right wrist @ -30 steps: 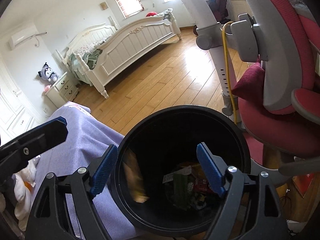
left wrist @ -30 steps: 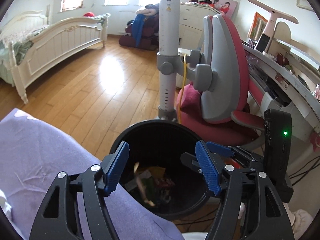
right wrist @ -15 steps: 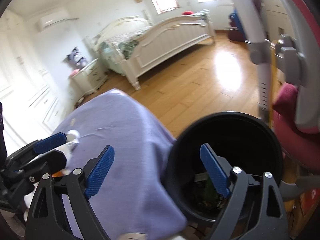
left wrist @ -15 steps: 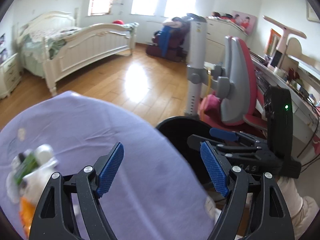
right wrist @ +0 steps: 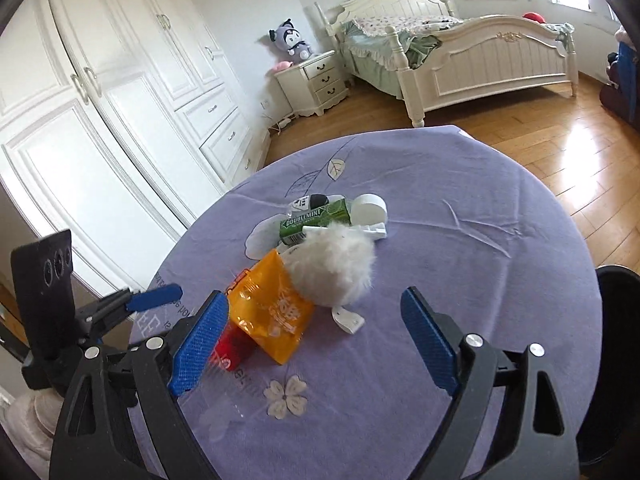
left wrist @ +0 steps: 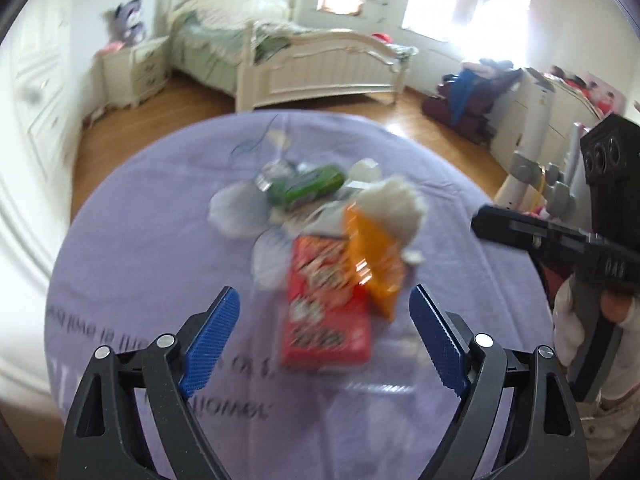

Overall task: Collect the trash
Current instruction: 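Grasp the white fluffy ball with the right tool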

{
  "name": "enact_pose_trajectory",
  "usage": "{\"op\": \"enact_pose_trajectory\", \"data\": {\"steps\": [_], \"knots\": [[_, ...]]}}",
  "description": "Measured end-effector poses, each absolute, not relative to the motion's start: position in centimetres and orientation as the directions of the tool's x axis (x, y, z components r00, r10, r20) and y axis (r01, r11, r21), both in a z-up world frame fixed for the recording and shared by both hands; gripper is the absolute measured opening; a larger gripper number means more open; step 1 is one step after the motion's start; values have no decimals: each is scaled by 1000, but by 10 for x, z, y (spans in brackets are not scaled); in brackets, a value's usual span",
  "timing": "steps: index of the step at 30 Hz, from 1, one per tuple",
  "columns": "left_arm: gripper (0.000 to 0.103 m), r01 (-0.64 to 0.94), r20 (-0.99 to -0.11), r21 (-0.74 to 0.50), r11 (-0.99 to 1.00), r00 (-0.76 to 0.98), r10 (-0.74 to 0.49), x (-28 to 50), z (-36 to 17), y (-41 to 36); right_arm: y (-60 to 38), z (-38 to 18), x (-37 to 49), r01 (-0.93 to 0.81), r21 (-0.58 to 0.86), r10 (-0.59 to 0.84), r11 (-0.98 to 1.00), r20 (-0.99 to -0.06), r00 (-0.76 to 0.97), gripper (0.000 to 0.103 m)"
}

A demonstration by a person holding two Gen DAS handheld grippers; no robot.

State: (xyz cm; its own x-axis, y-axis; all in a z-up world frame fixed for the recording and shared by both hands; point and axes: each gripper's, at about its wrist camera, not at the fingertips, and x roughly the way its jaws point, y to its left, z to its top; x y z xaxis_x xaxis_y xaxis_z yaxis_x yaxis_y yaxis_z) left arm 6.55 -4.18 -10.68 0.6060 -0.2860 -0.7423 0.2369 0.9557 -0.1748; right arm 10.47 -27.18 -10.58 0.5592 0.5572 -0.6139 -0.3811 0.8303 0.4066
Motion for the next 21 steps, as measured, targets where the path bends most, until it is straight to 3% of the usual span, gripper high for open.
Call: {"op": "enact_pose_trajectory", "data": {"steps": [2,4,7,9,11,21], "knots": [[86,219,-751,-196,956,593,-289,64,-115,-32,-261,-114,122,-342,418,540,841,-650,535,85],[86,229,-753,-197,953,587,-297,61,-119,-28,-253,-124,142,-302,445,537,843,-682,497,76],[86,280,-758,-194,940,566,-325,58,-120,-33,-245,-141,164,-239,436,497,867,-733,464,75],[87,309,-755,-175,935,566,-329,53,-117,-39,-240,-148,170,-246,422,489,872,-743,457,64],[91,323,-751,-153,934,576,-322,48,-116,-45,-240,-149,172,-249,397,469,883,-753,462,45],[97,133,-722,-124,983,668,-182,21,-125,-63,-264,-123,130,-272,424,499,864,-650,573,43]]}}
